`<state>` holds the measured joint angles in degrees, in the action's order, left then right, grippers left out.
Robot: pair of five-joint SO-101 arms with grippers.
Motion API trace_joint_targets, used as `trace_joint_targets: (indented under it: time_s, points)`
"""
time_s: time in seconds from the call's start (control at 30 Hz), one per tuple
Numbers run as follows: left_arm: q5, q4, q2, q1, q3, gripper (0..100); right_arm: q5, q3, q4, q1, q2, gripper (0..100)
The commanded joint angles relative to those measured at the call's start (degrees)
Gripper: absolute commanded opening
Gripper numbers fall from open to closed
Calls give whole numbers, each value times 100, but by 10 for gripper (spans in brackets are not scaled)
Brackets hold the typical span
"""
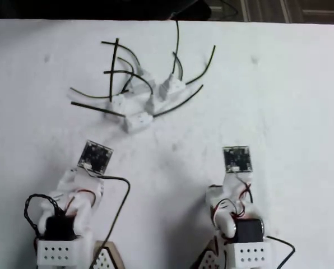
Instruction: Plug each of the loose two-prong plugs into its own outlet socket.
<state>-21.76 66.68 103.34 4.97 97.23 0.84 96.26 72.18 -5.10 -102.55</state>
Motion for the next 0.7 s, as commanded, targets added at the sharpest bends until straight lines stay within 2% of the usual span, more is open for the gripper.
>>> trace_joint_targets:
  time_s: [0.0, 0.17, 0.33, 0.67]
  points:
    - [26, 132, 31, -4, -18, 24, -26, 62, 31, 514, -48, 19]
    - [53, 149, 31, 22, -18, 24, -26, 62, 31, 646, -48, 19]
    - [26, 158, 31, 470, -18, 24, -26, 62, 31, 637, -48, 19]
    - [53, 255, 31, 338, -26, 24, -18, 62, 31, 646, -48, 19]
